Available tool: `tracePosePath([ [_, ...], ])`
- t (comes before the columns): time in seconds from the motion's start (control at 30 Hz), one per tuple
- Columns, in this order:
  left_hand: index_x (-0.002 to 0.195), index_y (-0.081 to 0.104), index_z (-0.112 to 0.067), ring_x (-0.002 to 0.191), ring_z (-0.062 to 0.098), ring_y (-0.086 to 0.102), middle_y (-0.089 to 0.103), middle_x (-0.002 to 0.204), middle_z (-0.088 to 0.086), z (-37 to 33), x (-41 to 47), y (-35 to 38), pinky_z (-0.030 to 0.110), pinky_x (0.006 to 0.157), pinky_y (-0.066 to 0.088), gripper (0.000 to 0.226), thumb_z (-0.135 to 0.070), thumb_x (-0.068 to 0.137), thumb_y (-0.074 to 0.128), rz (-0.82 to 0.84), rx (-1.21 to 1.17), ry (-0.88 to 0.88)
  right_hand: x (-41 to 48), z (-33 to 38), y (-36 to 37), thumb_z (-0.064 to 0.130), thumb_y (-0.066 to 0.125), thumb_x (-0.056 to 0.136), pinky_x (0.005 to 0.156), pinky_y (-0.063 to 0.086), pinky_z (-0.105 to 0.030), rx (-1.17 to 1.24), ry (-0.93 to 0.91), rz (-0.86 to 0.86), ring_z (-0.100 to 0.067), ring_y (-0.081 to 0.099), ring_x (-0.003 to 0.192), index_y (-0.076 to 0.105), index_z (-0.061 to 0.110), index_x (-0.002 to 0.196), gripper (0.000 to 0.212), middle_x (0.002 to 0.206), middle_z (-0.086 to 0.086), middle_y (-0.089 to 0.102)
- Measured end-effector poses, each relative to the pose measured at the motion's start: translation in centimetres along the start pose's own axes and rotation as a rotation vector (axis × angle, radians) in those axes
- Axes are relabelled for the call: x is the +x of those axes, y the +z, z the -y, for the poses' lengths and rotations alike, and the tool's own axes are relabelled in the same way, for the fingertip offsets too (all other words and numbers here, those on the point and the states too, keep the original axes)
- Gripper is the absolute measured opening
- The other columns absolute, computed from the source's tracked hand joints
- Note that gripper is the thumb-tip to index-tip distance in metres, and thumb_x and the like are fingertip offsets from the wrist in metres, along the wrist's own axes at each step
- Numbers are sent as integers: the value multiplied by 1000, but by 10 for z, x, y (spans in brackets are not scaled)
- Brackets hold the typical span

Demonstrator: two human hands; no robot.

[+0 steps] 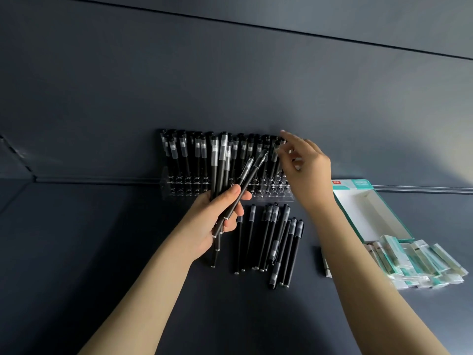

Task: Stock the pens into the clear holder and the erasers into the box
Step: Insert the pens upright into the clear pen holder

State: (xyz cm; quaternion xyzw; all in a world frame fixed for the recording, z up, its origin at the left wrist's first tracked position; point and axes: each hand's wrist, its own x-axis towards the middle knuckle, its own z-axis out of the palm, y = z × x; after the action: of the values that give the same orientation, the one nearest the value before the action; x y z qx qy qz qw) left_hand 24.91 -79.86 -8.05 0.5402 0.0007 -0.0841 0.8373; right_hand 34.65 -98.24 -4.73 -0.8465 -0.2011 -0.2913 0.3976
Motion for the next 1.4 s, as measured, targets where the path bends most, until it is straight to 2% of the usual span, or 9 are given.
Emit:
tracePosePath([
  [0.13, 101, 67, -1, 45, 8, 40, 57, 65, 3, 0, -2, 3, 21, 47, 27, 38, -34, 88, 55, 31, 14, 12, -12, 15, -9, 13, 62, 95, 75, 50, -14, 122, 79, 47, -3, 59, 78, 65, 18, 124, 29, 96, 4, 64],
  [0.3, 99, 69, -2, 45, 9, 42, 57, 65, 5, 4, -4, 8, 22, 47, 28, 34, -33, 89, 57, 68, 9, 7, -24, 26, -15, 8, 58, 97, 74, 56, -29, 683, 414, 194, -12, 64, 82, 68, 21, 108, 20, 93, -1, 67],
  [0.4, 99, 69, -2, 45, 9, 43, 56, 64, 5, 4, -4, 8, 21, 47, 30, 36, -34, 88, 57, 45, 19, -3, -26, 27, -20, 6, 61, 93, 75, 56, -29, 940, 533, 160, -14, 64, 79, 64, 10, 101, 9, 98, -13, 66],
  [0.53, 108, 59, 14, 44, 8, 42, 58, 60, -1, 3, -3, 9, 20, 47, 31, 52, -34, 87, 57, -16, 21, -22, -22, 21, -31, 0, 56, 94, 69, 58, -25, 1116, 617, -51, -11, 63, 63, 60, 10, 90, 12, 73, -3, 66],
  [0.67, 106, 60, 8, 45, 9, 40, 54, 57, -2, 4, -4, 6, 21, 47, 30, 46, -34, 87, 57, -18, 21, -8, -18, 10, -44, 1, 58, 95, 71, 57, -30, 925, 556, -329, -16, 61, 64, 53, 14, 97, 14, 75, -6, 61],
  [0.77, 111, 50, 21, 45, 8, 40, 60, 60, -7, 3, -5, 7, 21, 46, 31, 58, -32, 88, 55, -18, 16, 5, -16, 5, -50, 4, 60, 94, 76, 57, -36, 667, 408, -411, -27, 62, 74, 51, 17, 97, 17, 80, -13, 62],
  [0.93, 112, 45, 26, 45, 8, 39, 63, 63, -8, 1, -8, 8, 20, 46, 31, 63, -32, 90, 53, 1, 39, 19, -15, 5, -46, 11, 61, 92, 77, 56, -34, 348, 266, -373, -24, 69, 77, 50, 30, 96, 22, 84, -8, 69],
  [1.13, 113, 47, 24, 45, 8, 39, 62, 62, -6, 0, -10, 10, 21, 47, 30, 62, -33, 88, 54, -5, 36, 22, -14, 7, -36, 11, 63, 92, 70, 46, -12, 211, 216, -300, -12, 64, 77, 52, 24, 102, 19, 91, -6, 69],
  [1.4, 103, 62, 5, 45, 9, 38, 51, 57, -1, 1, -7, 9, 22, 48, 27, 44, -35, 87, 55, 1, 32, 7, -3, 7, -27, 12, 65, 91, 70, 45, -8, 98, 133, -252, 4, 59, 72, 60, 12, 101, 12, 83, 4, 64],
])
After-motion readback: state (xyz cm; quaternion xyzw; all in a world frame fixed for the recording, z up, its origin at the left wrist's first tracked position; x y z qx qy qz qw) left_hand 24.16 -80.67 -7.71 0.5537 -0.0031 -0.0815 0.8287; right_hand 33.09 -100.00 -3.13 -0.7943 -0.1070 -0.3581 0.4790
